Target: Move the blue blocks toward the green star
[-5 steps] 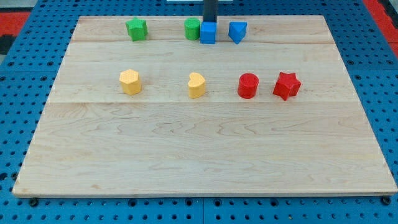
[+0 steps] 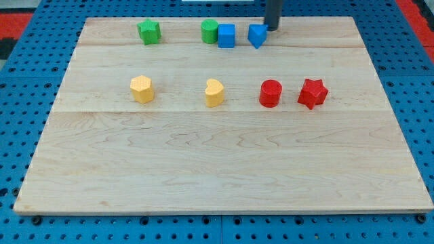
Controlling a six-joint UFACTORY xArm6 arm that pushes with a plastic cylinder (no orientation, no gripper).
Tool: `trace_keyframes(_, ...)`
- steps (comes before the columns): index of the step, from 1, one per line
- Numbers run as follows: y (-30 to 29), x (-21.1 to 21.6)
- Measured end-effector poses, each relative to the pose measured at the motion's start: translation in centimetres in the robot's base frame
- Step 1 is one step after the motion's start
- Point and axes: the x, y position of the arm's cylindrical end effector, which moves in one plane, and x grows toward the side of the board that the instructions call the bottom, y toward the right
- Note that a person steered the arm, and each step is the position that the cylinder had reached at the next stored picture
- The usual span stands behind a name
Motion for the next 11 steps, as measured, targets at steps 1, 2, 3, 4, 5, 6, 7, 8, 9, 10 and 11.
trace_keyframes(1,-1.2,0.2)
trace_keyframes(2,2.7,0.6)
trace_keyframes(3,6.1,2.3)
trace_keyframes(4,6.9,4.2)
trace_keyframes(5,2.7,4.8)
trace_keyframes(6,-3.2,4.7)
trace_keyframes(7,-8.9,4.7)
trace_keyframes(8,-9.9,4.8)
trace_keyframes(9,-4.0,6.8)
trace_keyframes(10,2.0,6.8)
trace_keyframes(11,3.2,3.8)
